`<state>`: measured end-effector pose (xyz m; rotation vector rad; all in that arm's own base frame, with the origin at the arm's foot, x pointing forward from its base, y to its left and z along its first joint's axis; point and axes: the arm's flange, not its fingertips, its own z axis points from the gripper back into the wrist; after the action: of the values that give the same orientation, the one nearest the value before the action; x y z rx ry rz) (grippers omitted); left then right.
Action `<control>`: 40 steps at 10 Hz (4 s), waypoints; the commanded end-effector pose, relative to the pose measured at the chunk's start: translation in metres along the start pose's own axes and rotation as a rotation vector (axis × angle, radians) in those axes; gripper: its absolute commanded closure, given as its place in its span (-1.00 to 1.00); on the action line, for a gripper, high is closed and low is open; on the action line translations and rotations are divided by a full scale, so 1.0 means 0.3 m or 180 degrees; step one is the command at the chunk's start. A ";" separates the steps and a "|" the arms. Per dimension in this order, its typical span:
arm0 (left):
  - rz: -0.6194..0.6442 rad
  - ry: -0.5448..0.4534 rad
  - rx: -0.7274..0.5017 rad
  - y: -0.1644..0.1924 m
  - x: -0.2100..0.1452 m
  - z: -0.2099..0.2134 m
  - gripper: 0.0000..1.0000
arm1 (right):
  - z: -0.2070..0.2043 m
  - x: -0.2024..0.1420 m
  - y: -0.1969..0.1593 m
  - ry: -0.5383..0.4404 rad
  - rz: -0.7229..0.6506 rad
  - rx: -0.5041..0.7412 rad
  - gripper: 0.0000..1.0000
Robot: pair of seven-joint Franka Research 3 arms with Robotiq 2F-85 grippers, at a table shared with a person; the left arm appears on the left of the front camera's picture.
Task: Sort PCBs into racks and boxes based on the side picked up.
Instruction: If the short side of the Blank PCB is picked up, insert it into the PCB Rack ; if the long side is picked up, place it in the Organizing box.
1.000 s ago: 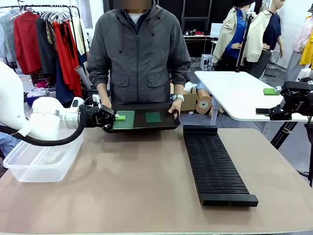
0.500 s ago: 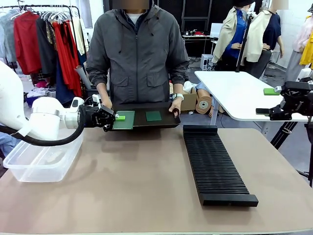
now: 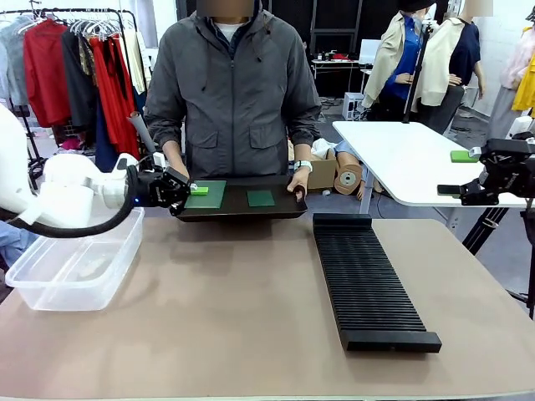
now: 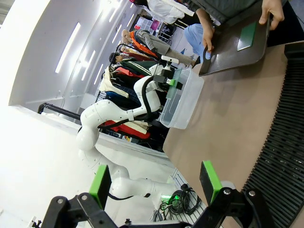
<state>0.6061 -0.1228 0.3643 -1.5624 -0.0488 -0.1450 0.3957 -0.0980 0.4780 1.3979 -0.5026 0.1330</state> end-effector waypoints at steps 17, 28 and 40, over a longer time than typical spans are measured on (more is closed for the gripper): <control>0.0111 0.0228 0.3297 -0.259 -0.216 0.566 1.00 | 0.002 0.000 0.006 0.0005 0.0027 0.0025 -1.00; 0.0093 0.0179 0.3177 0.023 -0.136 0.594 1.00 | 0.002 0.000 0.006 0.0005 0.0027 0.0025 -1.00; 0.0140 -0.0037 0.3618 -0.108 -0.104 0.583 -1.00 | 0.002 0.000 0.006 0.0005 0.0027 0.0025 -1.00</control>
<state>0.5872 0.0592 0.3858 -0.4722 -0.0895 -0.0645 0.3957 -0.0981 0.4780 1.3981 -0.5023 0.1330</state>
